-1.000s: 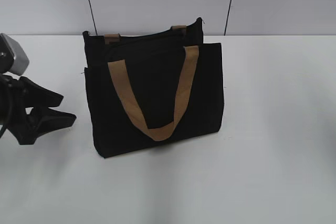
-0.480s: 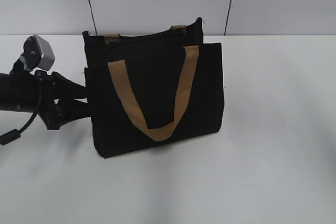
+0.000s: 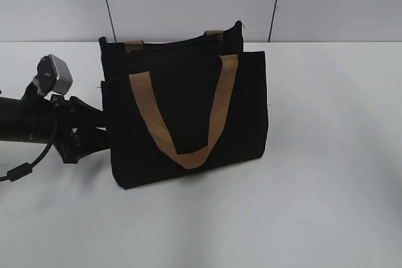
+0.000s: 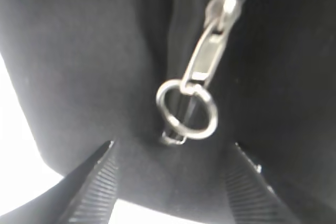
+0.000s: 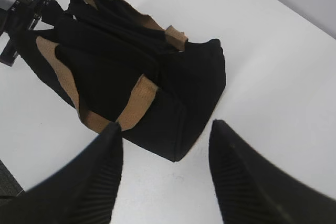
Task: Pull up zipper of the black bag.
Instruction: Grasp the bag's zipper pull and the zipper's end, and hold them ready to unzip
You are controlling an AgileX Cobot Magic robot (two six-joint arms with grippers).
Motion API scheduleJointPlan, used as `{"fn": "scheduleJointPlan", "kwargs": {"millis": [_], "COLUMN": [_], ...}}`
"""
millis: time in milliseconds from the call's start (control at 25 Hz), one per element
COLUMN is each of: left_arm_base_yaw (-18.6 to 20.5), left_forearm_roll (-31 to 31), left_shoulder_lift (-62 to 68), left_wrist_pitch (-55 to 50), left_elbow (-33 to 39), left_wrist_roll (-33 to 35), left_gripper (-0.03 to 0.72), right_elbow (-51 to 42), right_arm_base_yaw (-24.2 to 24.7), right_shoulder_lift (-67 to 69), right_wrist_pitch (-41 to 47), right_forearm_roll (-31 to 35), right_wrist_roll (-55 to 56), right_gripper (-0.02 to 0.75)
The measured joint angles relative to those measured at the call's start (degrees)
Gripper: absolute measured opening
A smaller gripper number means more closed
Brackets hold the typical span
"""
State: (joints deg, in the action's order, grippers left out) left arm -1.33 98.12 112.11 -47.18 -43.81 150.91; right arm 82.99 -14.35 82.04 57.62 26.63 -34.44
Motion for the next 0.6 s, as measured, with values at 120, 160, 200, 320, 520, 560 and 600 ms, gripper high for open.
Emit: {"fn": "scheduleJointPlan", "kwargs": {"millis": [120,160,200,320,520,560,600], "left_arm_base_yaw": [0.00,0.00,0.00,-0.15,-2.33,-2.83,-3.16], "left_forearm_roll": [0.80,0.92,1.04,1.22,1.74,1.74,1.74], "left_shoulder_lift": [0.42,0.42,0.42,0.60,1.37,1.37,1.40], "left_wrist_pitch": [-0.81,-0.92,-1.13,-1.25,-0.86,-0.80,-0.80], "left_elbow": [0.00,-0.02,-0.02,-0.07,-0.19,-0.25,-0.32], "left_wrist_roll": [2.18,2.54,2.74,2.94,6.22,6.51,6.90], "left_gripper": [0.473,0.473,0.472,0.472,0.470,0.470,0.470], "right_elbow": [0.00,0.07,0.07,0.07,0.07,0.07,0.07], "right_arm_base_yaw": [0.00,0.00,0.00,0.00,0.00,0.00,0.00], "right_shoulder_lift": [0.27,0.47,0.74,1.43,1.62,1.62,1.62], "right_wrist_pitch": [-0.52,-0.77,-0.79,-0.90,-1.08,-1.08,-1.08], "right_forearm_roll": [0.29,0.35,0.42,1.14,1.84,1.84,1.90], "right_wrist_roll": [0.00,0.00,0.00,0.00,0.00,0.00,0.00], "right_gripper": [0.412,0.412,0.412,0.412,0.412,0.412,0.412]}}
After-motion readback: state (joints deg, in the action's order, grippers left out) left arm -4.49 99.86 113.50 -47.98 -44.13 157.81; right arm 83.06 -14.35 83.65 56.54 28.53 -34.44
